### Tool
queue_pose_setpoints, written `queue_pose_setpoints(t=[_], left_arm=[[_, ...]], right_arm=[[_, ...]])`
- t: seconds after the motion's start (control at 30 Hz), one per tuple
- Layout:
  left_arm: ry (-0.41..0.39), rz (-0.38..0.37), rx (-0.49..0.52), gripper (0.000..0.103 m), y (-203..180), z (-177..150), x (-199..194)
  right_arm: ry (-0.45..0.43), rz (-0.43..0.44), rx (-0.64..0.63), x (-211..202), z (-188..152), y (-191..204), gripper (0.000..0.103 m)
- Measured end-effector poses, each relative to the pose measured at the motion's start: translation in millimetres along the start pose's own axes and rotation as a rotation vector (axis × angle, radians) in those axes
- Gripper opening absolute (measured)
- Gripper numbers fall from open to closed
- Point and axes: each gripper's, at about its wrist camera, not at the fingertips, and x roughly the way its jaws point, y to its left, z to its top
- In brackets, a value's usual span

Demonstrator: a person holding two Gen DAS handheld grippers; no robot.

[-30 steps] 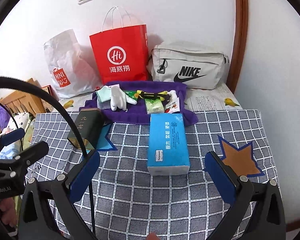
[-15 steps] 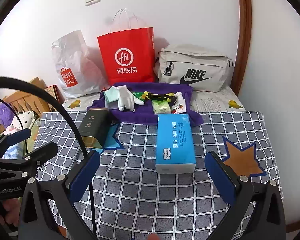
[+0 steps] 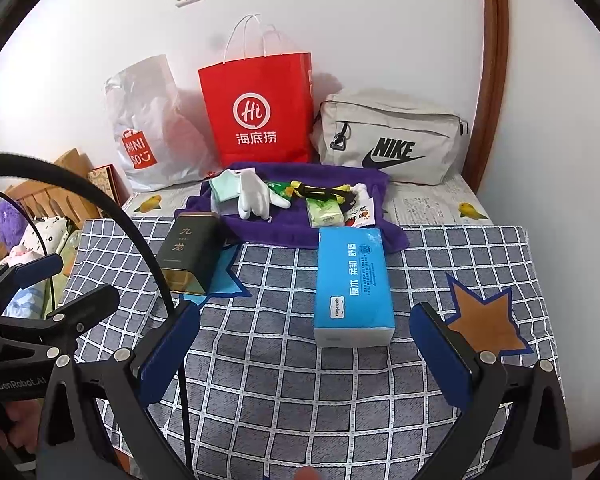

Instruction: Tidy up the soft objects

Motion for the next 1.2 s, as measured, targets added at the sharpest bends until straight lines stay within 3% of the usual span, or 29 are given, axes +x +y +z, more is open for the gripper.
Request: queue_pose_setpoints(t=[1.2], left_arm=[[0.009, -0.005, 0.008, 0.103, 1.7, 0.1, 0.1]], right_arm=[[-0.013, -0.006, 0.003, -4.5, 2.8, -0.9, 0.103]])
